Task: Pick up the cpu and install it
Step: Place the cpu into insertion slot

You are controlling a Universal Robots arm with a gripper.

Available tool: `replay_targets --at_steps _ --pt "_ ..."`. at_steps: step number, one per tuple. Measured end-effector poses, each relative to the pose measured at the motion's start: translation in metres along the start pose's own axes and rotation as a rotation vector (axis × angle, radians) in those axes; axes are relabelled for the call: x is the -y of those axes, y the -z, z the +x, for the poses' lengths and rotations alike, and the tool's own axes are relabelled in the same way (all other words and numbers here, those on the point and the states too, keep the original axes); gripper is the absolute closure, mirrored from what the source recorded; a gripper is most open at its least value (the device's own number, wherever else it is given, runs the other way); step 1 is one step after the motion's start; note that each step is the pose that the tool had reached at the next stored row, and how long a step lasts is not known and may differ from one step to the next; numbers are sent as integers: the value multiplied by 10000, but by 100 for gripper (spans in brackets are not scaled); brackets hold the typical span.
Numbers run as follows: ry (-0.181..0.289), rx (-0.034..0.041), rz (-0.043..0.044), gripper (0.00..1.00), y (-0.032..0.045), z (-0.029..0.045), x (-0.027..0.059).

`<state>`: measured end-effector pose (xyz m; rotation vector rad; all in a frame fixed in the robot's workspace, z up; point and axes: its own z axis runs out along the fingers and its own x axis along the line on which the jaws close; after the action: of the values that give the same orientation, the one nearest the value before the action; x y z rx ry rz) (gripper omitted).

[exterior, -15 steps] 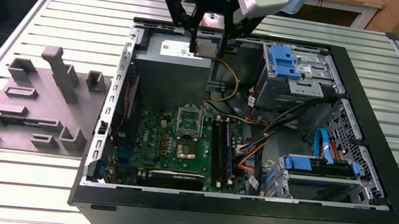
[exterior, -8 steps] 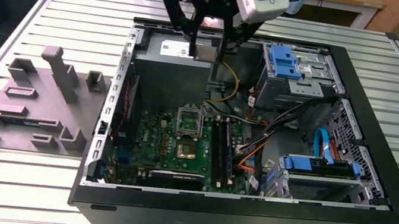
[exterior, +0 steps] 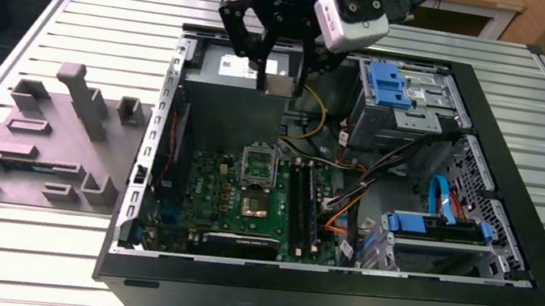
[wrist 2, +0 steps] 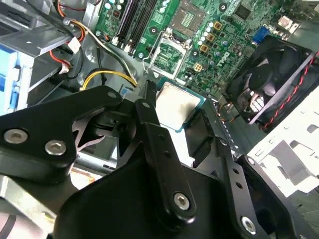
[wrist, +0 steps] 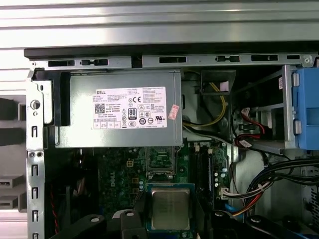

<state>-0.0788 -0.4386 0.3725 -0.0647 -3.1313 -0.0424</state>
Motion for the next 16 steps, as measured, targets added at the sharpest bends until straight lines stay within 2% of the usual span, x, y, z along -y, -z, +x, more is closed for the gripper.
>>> replay_targets --at_steps 9,16 --pt "103 -6 -1 53 -163 -3 53" --pt "170 -10 1 53 -289 -5 61"
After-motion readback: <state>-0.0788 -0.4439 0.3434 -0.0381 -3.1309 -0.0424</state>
